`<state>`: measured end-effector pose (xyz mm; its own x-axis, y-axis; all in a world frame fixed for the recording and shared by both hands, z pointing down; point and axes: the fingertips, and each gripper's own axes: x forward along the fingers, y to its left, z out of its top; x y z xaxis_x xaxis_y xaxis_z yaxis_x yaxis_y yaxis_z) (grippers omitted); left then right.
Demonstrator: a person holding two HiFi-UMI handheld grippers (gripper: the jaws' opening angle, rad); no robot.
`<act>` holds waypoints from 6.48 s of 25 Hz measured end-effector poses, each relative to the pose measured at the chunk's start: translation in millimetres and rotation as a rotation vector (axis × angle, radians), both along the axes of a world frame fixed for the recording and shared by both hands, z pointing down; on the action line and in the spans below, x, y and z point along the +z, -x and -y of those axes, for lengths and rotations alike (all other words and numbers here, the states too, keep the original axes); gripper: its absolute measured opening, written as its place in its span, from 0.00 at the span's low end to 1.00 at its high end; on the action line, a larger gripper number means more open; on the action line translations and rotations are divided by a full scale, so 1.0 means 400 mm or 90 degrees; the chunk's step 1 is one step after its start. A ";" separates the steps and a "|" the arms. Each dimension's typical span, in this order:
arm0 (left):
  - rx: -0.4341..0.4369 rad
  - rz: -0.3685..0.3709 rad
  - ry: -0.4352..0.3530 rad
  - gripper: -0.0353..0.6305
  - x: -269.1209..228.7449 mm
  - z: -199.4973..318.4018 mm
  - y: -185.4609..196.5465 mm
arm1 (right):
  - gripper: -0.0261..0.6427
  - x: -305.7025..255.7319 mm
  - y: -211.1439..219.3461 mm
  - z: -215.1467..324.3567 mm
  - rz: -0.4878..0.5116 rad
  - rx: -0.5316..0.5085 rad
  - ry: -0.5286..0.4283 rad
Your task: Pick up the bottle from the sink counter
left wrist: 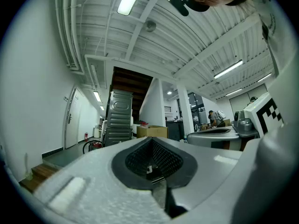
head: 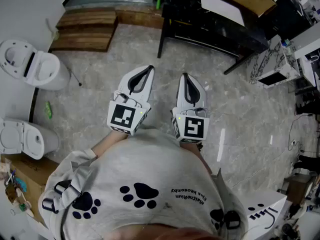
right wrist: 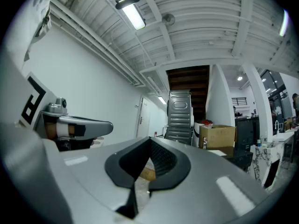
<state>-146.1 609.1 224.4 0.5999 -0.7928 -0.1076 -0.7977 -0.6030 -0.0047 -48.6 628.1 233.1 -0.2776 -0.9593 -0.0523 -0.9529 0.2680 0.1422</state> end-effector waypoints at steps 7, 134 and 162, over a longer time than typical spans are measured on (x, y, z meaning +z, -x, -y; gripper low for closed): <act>-0.009 0.004 -0.003 0.05 -0.007 -0.007 -0.033 | 0.04 0.000 -0.037 -0.009 0.003 -0.002 -0.004; -0.053 0.022 0.081 0.05 0.147 1.616 -0.397 | 0.04 0.121 -0.350 1.648 0.040 -0.105 0.045; 0.073 0.002 0.093 0.05 0.171 2.084 -0.339 | 0.04 0.136 -0.278 2.083 0.021 0.017 0.049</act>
<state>-10.5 -224.4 292.9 0.6875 -0.7261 0.0063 -0.7238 -0.6845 0.0869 62.6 -205.1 287.4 -0.2509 -0.9679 0.0130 -0.9637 0.2511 0.0903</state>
